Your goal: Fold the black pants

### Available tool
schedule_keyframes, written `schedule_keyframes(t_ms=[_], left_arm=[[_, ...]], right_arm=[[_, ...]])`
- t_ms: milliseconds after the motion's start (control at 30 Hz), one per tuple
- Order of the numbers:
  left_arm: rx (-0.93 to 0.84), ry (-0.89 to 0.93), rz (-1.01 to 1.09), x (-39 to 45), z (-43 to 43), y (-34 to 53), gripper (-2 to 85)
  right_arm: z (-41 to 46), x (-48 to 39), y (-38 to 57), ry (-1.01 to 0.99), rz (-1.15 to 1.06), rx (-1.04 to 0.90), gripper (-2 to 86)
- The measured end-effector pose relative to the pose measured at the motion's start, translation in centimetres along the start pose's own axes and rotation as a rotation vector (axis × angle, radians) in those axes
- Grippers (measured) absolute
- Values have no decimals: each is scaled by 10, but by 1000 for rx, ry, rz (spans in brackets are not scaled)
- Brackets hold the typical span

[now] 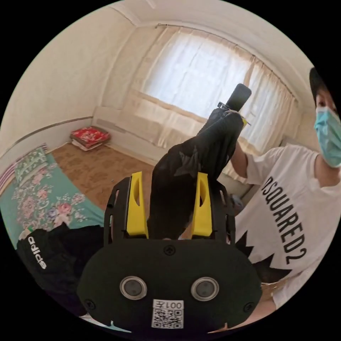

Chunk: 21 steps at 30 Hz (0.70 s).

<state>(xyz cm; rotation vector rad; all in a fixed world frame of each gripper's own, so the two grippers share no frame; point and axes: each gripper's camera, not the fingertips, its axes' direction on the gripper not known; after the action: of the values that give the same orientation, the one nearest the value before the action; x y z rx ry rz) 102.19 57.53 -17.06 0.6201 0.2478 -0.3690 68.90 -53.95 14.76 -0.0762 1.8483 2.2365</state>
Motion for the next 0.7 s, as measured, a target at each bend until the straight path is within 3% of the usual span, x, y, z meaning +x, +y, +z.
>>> schedule_keyframes(t_ms=[133,333,400,467,567,700], left_arm=[[279,289,-6,16,-36,-14,201],[271,675,-61,35,-8,-43,177],[292,843,-49,48,9,-52,139],[440,1022,-52,60,24,-59,38],[548,1002,-121,71,25,-71,-7],[412,749,-17,105,1,-109,-12]], right_arm=[[-77,-56,1,71,-108,68,9],[-184,-131,39,62,-162,208,10],[-216,-154,65,50,-144,245,12],[-236,-169,87,77,-112,259,13],[-274,-190,129,129,-21,311,18],[-315,-219,183,316,153,266,42]])
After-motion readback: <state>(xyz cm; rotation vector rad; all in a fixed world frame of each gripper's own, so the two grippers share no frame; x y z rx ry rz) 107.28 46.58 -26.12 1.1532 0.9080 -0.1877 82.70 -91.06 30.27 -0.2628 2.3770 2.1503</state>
